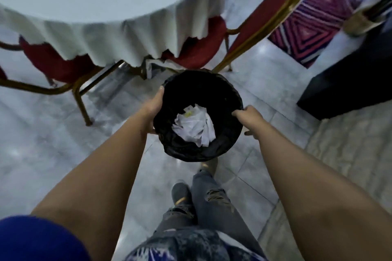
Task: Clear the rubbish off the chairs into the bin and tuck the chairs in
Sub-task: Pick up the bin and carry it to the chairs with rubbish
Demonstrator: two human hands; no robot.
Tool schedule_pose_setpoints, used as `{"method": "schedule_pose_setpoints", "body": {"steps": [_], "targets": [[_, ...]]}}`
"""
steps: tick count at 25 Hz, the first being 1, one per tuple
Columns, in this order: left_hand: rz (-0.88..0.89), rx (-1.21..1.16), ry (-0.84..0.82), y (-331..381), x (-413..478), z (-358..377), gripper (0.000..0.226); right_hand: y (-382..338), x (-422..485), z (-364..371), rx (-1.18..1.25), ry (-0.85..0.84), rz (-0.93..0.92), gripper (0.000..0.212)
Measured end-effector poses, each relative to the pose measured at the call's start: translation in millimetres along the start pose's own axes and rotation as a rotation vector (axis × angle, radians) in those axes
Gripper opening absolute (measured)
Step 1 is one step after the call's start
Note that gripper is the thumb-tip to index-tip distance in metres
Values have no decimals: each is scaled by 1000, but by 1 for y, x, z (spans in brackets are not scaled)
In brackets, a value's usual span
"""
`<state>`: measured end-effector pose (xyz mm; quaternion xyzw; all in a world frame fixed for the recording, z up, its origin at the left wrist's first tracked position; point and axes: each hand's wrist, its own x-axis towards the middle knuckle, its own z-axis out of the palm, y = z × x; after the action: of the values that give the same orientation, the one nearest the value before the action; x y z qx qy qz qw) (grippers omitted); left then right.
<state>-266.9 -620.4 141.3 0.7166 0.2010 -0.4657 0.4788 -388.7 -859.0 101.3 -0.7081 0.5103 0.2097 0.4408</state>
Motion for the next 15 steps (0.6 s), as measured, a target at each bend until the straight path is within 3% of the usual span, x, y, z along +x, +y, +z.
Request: {"method": "schedule_pose_setpoints", "body": {"steps": [6, 15], "targets": [[23, 183, -118, 38, -22, 114, 80, 75, -3, -97, 297, 41, 144, 52], [31, 299, -197, 127, 16, 302, 69, 118, 72, -260, 450, 32, 188, 43]]}}
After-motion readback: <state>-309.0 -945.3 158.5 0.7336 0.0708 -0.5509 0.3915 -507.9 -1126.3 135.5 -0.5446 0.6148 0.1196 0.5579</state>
